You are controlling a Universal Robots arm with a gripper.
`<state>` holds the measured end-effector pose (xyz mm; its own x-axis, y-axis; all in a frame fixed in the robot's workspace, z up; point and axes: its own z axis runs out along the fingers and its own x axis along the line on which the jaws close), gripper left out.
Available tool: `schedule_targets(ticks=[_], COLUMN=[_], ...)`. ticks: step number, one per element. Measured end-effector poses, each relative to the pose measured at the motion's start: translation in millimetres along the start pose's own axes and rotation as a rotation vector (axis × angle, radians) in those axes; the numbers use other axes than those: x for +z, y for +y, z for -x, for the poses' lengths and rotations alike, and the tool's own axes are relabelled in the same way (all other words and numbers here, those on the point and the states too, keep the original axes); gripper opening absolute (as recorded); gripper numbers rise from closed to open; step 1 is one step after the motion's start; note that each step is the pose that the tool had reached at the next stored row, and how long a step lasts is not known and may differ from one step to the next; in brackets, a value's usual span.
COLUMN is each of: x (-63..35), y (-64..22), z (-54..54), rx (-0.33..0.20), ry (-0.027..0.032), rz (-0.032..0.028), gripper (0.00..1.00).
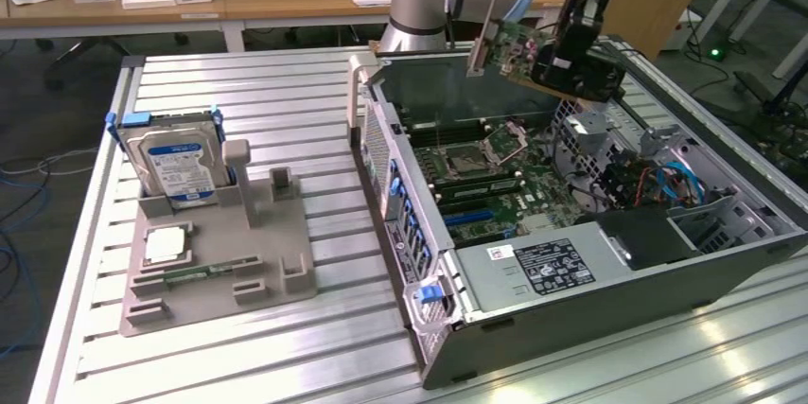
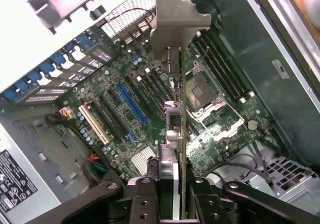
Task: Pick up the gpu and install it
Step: 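Insert the gpu into the slot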
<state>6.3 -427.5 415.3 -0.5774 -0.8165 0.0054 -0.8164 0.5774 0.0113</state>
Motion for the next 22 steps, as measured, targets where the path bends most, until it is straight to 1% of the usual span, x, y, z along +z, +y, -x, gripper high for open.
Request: schedule_targets(ticks=[15,22], x=[0.0,0.0], y=[0.0,0.0], z=[0.0,0.0], rx=[-0.178,-0.250], ry=[0.0021,0.0029], rz=[-0.0010,-0.0014], gripper=[0.28,0.28])
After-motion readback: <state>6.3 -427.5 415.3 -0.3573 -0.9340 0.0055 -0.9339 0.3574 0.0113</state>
